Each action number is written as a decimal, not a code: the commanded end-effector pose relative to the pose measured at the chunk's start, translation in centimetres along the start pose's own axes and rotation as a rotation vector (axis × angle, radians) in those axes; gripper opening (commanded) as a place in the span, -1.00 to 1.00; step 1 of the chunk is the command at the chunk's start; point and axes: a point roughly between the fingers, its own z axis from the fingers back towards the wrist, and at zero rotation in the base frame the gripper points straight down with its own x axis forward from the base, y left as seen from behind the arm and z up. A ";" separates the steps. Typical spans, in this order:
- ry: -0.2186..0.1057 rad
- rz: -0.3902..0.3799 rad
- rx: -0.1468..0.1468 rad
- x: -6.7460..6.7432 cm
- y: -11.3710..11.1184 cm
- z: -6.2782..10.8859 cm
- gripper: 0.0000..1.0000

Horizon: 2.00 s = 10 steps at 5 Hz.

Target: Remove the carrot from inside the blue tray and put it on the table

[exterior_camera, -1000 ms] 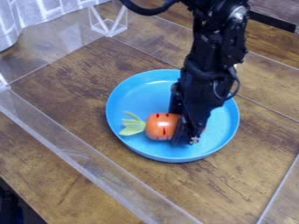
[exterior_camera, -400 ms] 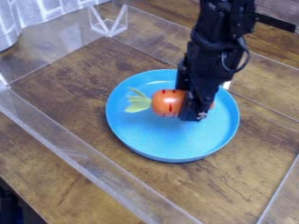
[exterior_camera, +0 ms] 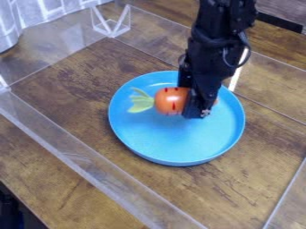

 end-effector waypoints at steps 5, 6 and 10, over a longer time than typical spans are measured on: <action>-0.079 0.133 0.070 -0.5 2.4 2.0 -1.00; -0.065 0.141 0.100 -1.5 3.4 3.6 -1.00; 0.033 0.267 0.172 -10.5 7.1 6.1 -1.00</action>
